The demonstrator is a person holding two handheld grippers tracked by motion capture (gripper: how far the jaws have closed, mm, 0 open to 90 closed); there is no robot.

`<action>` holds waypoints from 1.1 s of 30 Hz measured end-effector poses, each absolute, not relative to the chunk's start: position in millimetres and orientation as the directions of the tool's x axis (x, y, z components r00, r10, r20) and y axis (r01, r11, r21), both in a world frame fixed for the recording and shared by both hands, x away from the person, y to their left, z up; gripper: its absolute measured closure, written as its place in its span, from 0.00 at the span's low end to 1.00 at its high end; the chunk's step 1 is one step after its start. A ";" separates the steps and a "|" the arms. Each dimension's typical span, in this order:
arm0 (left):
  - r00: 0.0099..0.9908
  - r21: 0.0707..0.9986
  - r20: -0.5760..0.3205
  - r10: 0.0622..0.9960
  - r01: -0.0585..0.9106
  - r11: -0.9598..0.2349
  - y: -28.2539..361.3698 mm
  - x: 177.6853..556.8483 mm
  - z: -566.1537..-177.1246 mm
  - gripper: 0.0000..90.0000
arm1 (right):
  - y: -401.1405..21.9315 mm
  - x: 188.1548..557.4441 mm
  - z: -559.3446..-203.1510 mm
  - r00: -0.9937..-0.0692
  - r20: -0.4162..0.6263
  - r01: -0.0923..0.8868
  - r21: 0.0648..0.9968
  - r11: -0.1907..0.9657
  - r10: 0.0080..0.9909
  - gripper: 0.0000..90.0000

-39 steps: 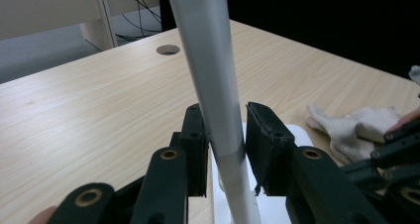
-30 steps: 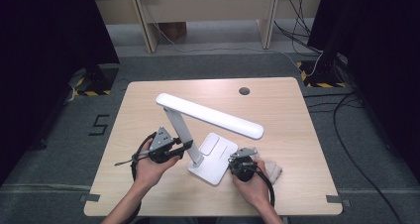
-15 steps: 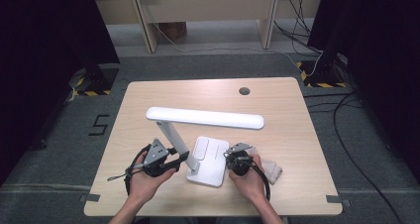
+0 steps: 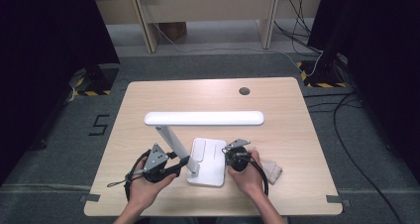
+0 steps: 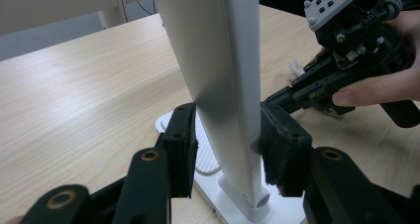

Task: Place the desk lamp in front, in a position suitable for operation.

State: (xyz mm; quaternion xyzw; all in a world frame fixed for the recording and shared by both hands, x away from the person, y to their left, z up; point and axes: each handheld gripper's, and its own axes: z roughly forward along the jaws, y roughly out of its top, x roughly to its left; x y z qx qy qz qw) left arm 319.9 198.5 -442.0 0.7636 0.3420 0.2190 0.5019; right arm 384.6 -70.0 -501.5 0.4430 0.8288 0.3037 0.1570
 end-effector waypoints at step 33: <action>0.659 0.922 -0.039 0.752 0.314 -0.227 243.6 298.8 -466.3 0.35 | -159.7 336.2 -473.1 -0.438 0.017 0.626 0.724 0.291 0.899 0.71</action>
